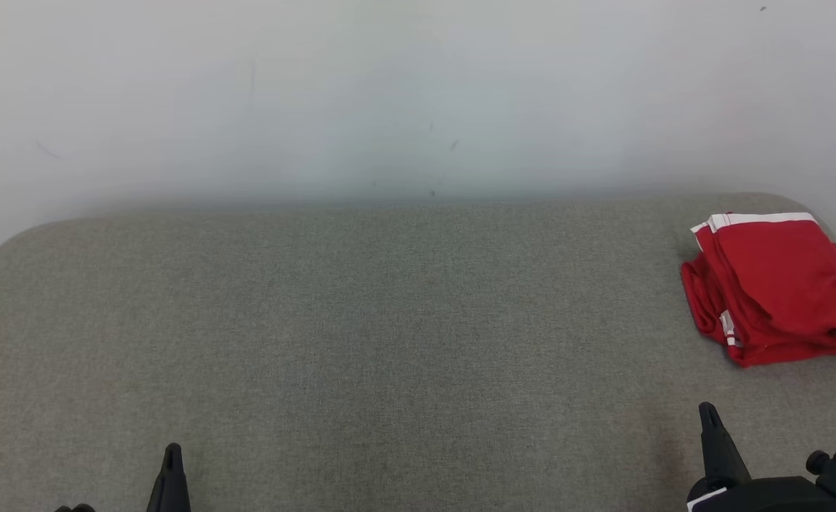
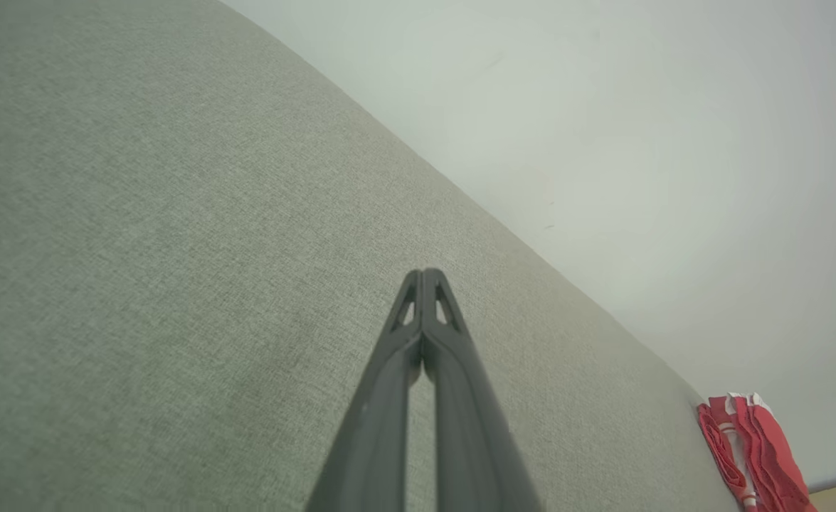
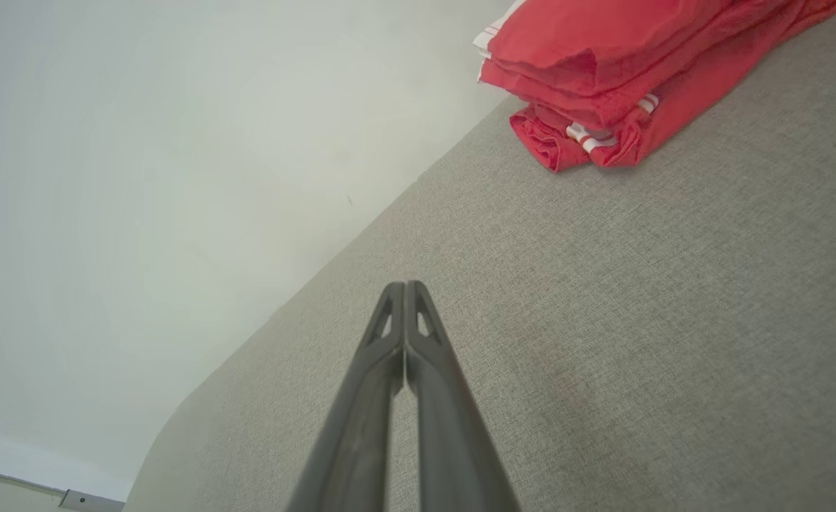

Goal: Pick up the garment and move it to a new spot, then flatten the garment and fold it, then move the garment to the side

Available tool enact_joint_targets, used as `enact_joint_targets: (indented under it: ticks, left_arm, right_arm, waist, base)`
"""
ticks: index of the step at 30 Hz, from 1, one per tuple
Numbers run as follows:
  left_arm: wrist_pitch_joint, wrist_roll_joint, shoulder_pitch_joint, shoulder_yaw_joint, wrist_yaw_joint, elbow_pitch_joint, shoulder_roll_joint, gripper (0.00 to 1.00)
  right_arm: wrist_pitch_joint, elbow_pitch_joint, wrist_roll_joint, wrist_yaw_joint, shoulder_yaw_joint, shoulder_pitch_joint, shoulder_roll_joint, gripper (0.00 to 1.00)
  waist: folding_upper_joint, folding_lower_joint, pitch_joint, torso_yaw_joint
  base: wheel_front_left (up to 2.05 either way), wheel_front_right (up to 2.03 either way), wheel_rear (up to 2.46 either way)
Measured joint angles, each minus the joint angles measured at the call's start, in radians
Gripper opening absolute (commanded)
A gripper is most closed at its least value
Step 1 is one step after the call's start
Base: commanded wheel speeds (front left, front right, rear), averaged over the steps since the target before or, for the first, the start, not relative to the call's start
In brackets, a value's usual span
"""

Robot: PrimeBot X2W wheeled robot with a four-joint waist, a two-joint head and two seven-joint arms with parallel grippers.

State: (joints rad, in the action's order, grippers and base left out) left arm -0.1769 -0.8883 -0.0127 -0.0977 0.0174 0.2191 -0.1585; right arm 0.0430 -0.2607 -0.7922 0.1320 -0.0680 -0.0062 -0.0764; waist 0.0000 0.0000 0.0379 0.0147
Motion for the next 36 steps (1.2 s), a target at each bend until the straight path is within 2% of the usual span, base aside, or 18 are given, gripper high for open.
enact_joint_targets:
  ticks: [19, 36]
  left_arm:
    - [0.029, -0.218, 0.044, 0.007, -0.044, 0.022, 0.031, 0.0]
    - [0.048, -0.366, 0.081, 0.012, -0.071, 0.035, 0.055, 0.0]
  right_arm:
    - [-0.085, -0.027, -0.237, 0.0, -0.049, -0.061, -0.007, 0.0]
    - [-0.149, -0.048, -0.407, 0.0, -0.086, -0.1, -0.01, 0.0]
  waist:
    - [0.0, 0.0, -0.009, -0.003]
    - [0.0, 0.0, -0.017, -0.006]
  base:
    - [0.0, 0.0, 0.0]
    - [0.0, 0.0, 0.0]
